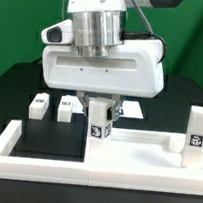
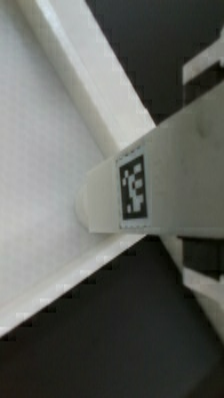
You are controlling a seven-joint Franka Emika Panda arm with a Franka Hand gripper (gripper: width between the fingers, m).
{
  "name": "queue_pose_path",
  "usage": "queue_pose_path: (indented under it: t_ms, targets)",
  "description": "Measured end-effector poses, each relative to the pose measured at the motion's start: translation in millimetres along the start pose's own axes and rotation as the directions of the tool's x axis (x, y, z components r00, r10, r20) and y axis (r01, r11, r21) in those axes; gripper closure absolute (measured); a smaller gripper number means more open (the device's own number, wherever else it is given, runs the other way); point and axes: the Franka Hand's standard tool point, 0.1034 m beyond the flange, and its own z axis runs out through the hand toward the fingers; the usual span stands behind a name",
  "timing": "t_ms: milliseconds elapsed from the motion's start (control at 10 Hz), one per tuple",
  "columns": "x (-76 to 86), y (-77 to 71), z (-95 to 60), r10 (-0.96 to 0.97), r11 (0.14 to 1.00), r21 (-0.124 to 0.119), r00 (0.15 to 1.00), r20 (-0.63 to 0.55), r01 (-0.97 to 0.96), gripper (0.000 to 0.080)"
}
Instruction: Assemble desk
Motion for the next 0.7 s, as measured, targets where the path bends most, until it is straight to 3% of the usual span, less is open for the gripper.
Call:
queue_pose_path:
  t_ms: [200, 400, 600, 700]
  targets:
    - [-2.7, -0.9, 1.1, 0.365, 0.931, -0.006, 0.931, 0.014, -0.365, 0.0499]
    - [-0.6, -1.9, 0.8, 0.672, 0.740, -0.008, 0.737, 0.074, -0.673, 0.0504]
    - [0.8, -0.8, 0.9, 0.770, 0.636, -0.010, 0.633, 0.081, -0.772, 0.0504]
    - [-0.1, -1.5, 1.5, 0.805, 0.590, -0.016, 0.588, 0.080, -0.807, 0.0408]
